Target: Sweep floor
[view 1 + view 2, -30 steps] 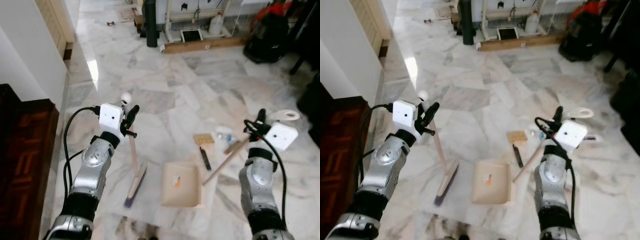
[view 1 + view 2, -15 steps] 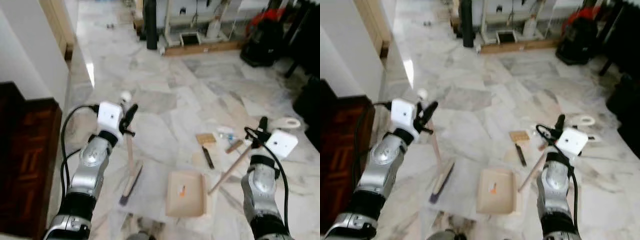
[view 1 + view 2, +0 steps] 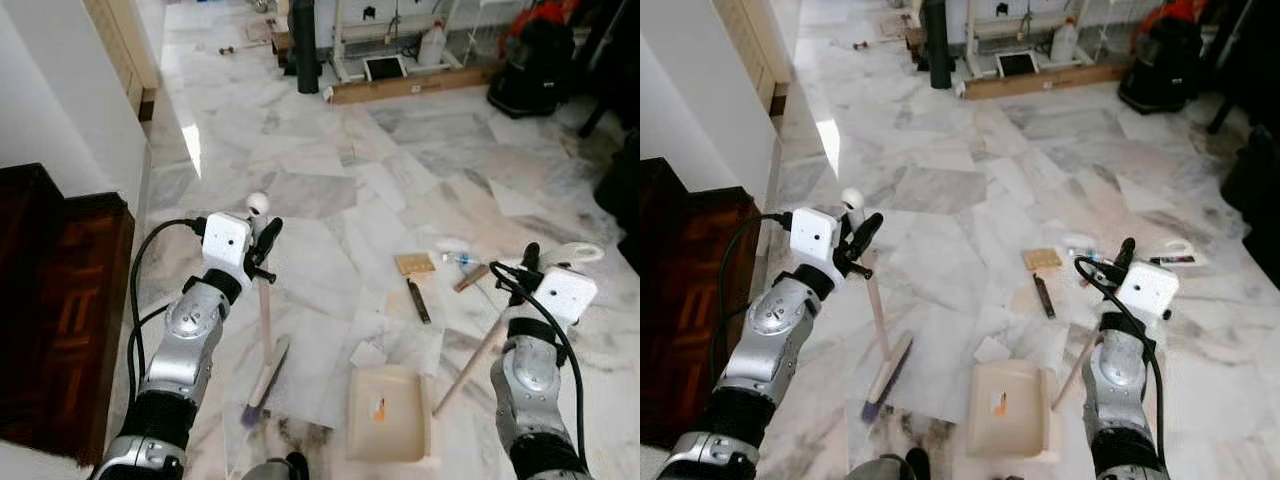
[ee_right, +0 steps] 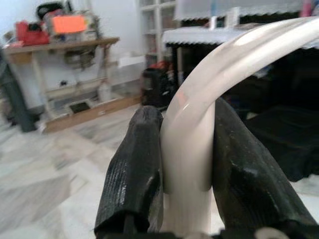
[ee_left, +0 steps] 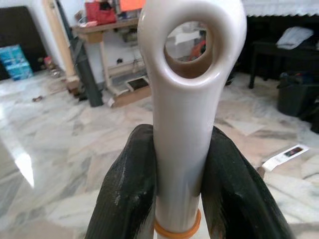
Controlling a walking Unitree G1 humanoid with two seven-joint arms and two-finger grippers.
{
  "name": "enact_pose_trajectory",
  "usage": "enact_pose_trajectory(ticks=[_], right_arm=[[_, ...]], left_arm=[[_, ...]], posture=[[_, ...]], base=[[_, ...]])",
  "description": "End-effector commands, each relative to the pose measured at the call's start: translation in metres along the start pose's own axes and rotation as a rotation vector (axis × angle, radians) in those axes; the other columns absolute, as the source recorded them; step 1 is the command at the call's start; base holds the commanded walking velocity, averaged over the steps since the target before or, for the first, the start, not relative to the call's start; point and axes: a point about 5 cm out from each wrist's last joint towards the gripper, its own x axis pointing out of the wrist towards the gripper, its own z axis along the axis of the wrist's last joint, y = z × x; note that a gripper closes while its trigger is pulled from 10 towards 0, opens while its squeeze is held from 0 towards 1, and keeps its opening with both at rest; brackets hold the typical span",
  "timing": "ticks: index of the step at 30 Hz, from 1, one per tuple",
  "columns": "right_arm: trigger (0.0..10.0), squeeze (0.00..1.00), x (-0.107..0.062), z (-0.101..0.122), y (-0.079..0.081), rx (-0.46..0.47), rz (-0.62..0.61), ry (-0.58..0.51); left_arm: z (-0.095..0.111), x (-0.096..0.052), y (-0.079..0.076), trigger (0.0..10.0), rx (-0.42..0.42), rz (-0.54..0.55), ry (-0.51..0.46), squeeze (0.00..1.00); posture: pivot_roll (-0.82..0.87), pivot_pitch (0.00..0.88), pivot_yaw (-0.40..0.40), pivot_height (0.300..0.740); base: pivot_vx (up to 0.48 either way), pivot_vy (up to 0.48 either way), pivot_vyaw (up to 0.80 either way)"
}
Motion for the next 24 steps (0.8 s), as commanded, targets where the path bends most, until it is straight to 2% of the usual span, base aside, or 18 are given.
enact_pose_trajectory(ticks=[1,18,24], right_arm=[[10.0,0.00,0.0093,0.0160,0.0035,0.026,0.003,-0.086],[10.0,0.00,0.0073,0.0151,0.0086,0.025,0.021,-0.087],[10.0,0.00,0.0058,0.0134,0.0102,0.025,0.026,-0.080]], left_arm=[[0.0108,0.0044,0.0017,10.0,0.014,-0.006,-0.045,0.00],[0.0111,0.0053,0.0017,10.0,0.012,0.001,-0.050,0.00],[0.0113,0.0053,0.0017,10.0,0.011,0.003,-0.054,0.00]], posture=[[0.16,0.104,0.013,0.740],[0.15,0.102,0.003,0.740],[0.15,0.102,0.001,0.740]], base=[[0.255,0.000,0.00],[0.256,0.000,0.00],[0.000,0.000,0.00]])
